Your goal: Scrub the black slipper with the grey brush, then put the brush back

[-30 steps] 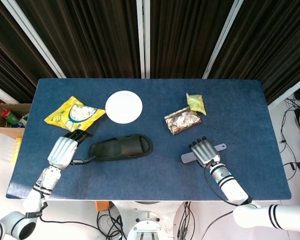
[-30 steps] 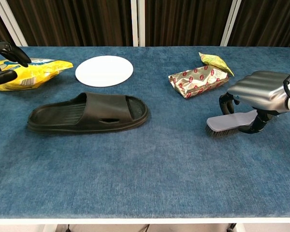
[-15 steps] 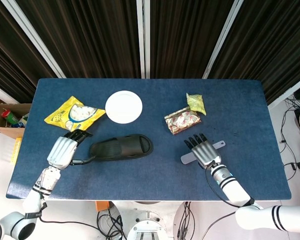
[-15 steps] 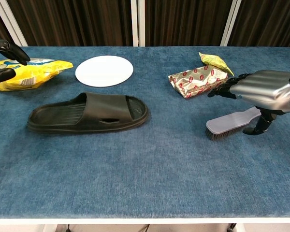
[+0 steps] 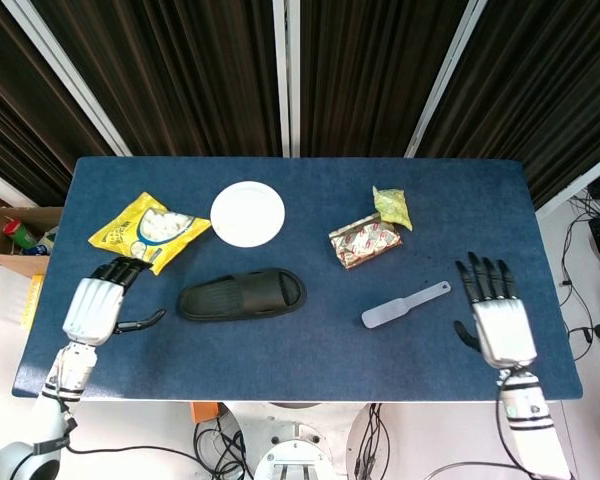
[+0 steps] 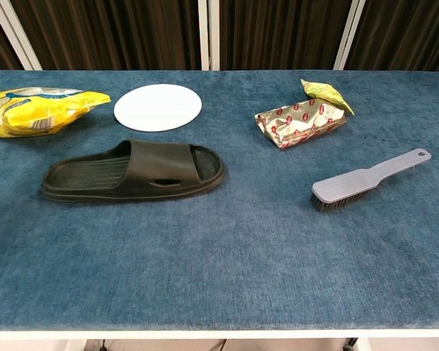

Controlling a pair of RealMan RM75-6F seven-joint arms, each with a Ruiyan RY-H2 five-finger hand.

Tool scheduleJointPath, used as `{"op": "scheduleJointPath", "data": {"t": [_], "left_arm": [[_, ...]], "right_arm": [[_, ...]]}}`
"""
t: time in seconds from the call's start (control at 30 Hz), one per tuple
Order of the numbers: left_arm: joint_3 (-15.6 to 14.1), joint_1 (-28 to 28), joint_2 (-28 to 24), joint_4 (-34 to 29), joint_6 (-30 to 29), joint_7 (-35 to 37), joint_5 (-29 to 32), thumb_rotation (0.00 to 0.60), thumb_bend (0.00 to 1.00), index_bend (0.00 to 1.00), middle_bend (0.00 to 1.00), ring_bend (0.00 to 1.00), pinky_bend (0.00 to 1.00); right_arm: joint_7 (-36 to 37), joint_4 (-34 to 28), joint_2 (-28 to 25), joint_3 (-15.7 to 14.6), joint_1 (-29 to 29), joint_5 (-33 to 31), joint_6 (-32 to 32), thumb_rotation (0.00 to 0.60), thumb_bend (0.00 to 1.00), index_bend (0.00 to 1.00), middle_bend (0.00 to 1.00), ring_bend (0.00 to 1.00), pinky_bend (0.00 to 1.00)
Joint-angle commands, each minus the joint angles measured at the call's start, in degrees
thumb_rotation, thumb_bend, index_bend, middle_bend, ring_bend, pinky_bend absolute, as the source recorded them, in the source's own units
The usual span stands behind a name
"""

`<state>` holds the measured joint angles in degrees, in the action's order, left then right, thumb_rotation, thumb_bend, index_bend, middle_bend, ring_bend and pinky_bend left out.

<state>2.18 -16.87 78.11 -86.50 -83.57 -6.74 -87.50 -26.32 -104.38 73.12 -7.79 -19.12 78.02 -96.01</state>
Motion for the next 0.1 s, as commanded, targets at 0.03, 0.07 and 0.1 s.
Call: {"op": "scheduleJointPath", "data": {"t": [0.03,0.07,0.1], "left_arm": [[-1.0,2.9,0.5,1.7,-2.9,-1.6,0.3,0.086,0.14,0.21,0.21,0.2,0.35],[-1.3,3.4,0.4,1.5,-3.0,-1.8,0.6,0.086,0.13,0.21,0.21,0.2,0.34],[-1.6,3.9,0.0,1.1,-2.8,-1.8,0.9,0.085,0.13,0.21,0.21,0.19,0.34]], "right_arm": [[17.0,10.9,0.9,-0.4,10.8,0.9,-6.4,0.6,0.18,0.0,0.0,0.0,0.0],[18.1,12.1,1.2,0.0,11.4,0.1,-5.9,0.6,0.18,0.0,0.0,0.0,0.0],[19.3,13.3,1.4,0.4,12.0,-0.7,-4.9,0.6,0.18,0.0,0.0,0.0,0.0]]}}
